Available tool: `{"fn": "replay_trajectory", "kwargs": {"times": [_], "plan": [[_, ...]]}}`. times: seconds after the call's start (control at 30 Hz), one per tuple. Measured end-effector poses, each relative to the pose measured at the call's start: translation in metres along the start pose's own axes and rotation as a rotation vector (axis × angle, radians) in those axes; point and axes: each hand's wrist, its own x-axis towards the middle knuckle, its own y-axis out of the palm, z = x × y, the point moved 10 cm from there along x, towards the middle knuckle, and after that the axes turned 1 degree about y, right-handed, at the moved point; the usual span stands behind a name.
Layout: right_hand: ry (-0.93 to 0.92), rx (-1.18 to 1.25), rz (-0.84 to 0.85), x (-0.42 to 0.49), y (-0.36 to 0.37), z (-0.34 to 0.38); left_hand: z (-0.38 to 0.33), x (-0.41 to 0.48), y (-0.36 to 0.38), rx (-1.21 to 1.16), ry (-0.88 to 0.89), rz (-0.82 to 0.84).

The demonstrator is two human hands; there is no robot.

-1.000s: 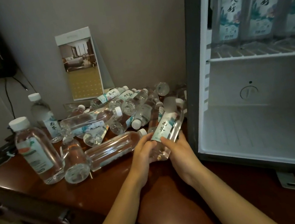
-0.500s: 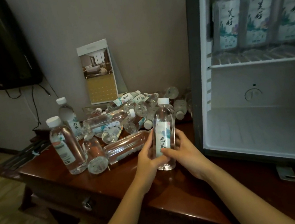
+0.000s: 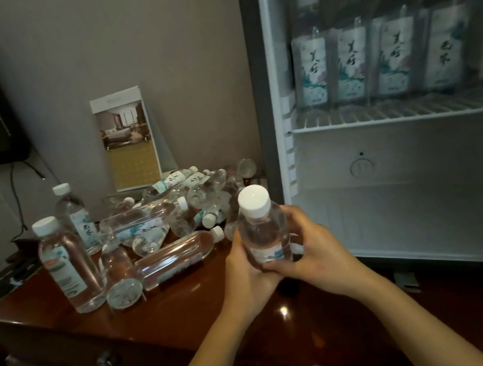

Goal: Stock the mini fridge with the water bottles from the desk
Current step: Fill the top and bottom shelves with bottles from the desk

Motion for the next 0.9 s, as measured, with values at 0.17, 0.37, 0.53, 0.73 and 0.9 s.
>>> {"fn": "replay_trajectory", "kwargs": {"times": [0.17, 0.37, 0.53, 0.73, 0.9], "plan": [[0.022, -0.032, -0.117, -0.012, -0.048, -0.009, -0.010, 0.015, 0.045, -0.024, 0.021, 0.051], [0.097, -0.053, -0.224, -0.017, -0.092, -0.038, -0.015, 0.030, 0.106, -0.056, 0.012, 0.212], [0.145, -0.048, -0.295, -0.009, -0.118, -0.070, -0.007, 0.043, 0.142, -0.114, -0.018, 0.291], [0.210, -0.011, -0.330, 0.017, -0.136, -0.102, 0.007, 0.062, 0.163, -0.130, -0.072, 0.290], [0.236, -0.032, -0.358, 0.046, -0.146, -0.119, 0.019, 0.084, 0.165, 0.054, -0.054, 0.145]]}}
